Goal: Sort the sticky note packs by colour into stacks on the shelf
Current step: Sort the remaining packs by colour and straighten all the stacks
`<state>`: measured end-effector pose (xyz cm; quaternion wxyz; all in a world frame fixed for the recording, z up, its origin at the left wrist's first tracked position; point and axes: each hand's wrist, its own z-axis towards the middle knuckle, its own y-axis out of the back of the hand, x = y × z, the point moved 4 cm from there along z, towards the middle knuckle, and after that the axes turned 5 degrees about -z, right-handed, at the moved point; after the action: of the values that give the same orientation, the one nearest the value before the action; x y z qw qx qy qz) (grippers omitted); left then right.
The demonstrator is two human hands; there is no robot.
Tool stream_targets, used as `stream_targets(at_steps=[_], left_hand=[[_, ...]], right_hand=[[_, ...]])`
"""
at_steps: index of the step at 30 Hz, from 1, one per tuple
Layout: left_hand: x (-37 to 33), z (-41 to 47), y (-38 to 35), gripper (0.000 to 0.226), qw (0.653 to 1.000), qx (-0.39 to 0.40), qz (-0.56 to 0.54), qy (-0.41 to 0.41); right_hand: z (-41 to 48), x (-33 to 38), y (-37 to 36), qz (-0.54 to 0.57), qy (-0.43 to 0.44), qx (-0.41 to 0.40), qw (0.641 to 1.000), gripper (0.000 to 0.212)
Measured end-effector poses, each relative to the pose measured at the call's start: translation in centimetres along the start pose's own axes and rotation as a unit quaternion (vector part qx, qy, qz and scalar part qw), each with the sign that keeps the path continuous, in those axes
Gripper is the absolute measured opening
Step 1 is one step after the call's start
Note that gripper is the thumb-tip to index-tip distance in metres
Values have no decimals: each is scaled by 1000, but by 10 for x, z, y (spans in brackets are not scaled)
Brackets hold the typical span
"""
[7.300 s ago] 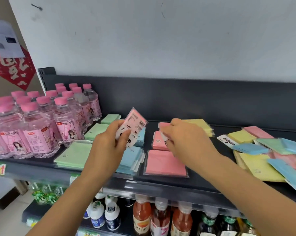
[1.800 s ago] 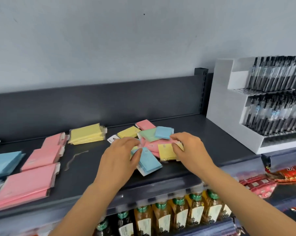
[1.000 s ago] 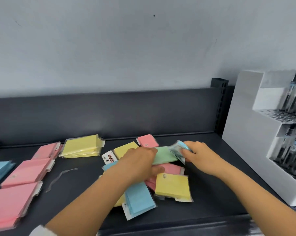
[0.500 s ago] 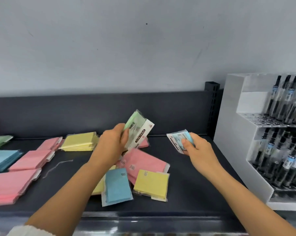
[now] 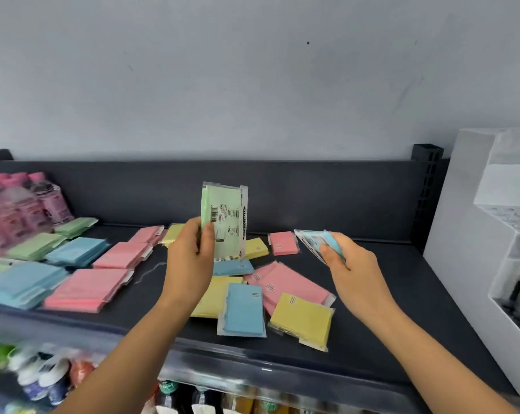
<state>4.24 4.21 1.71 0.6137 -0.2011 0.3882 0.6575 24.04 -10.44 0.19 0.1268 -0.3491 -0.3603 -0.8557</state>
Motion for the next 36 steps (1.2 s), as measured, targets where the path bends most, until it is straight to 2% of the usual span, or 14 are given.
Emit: stream_targets(at_steps=[5, 11, 20, 25, 33, 36], left_hand=[[16, -8, 44, 14, 998, -14, 43, -34], [40, -10, 113, 18, 997, -36, 62, -36], [102, -6, 245, 19, 996, -48, 71, -29], [138, 7, 303, 21, 995, -40, 79, -35], [192, 22, 345, 22, 996, -37, 83, -14], [205, 33, 350, 22, 996, -36, 80, -9]], right_hand=[[-2, 27, -31, 23, 31, 18, 999, 22], [-5, 81, -80, 52, 56, 20, 997, 20], [-23, 177, -195, -5, 104, 10, 994, 23], [-29, 219, -251, -5, 95, 12, 995, 25], [-30, 249, -308, 15, 85, 38, 996, 25], [-19, 259, -327, 25, 95, 38, 994, 20]])
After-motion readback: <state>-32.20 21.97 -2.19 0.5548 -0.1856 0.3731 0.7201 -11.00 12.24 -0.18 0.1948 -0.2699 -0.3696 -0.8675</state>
